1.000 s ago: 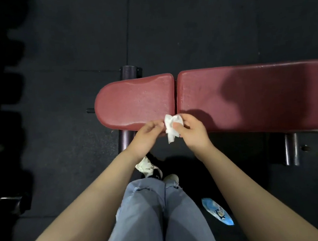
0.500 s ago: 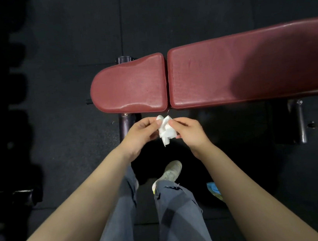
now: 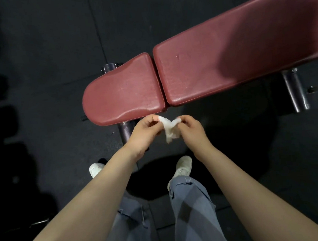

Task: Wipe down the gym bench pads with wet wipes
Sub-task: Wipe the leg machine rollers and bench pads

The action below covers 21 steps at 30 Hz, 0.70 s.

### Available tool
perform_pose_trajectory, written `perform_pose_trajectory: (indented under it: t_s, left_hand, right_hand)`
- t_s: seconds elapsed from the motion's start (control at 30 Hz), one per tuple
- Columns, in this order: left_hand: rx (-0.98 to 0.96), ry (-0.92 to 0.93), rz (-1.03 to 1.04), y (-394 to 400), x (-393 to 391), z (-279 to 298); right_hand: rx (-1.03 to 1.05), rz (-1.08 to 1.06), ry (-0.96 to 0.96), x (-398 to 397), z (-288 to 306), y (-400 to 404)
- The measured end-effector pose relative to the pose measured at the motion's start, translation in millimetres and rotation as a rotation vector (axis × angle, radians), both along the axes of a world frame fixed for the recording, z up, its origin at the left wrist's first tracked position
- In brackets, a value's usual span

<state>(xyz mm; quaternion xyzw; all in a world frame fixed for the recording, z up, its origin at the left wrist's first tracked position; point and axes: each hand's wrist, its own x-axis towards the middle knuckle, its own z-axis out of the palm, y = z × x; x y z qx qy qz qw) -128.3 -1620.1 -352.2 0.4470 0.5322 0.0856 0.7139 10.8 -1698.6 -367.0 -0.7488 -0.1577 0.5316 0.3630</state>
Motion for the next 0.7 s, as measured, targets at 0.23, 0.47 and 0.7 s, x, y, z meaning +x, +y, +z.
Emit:
perform_pose_trajectory:
  t_s: [0.23, 0.47, 0.7]
  left_hand:
    - [-0.012, 0.073, 0.093, 40.9, -30.5, -14.2]
    - [-0.104, -0.014, 0.018, 88.6, -89.5, -42.0]
    - [0.070, 0.336, -0.040, 136.5, -161.3, -109.9]
  right_hand:
    - [0.012, -0.289, 0.220, -52.4, -12.8, 27.5]
    - [0.036, -0.046, 0.042, -88.5, -42.7, 79.0]
    - [0.037, 0.071, -0.547, -63.2, -82.8, 178.5]
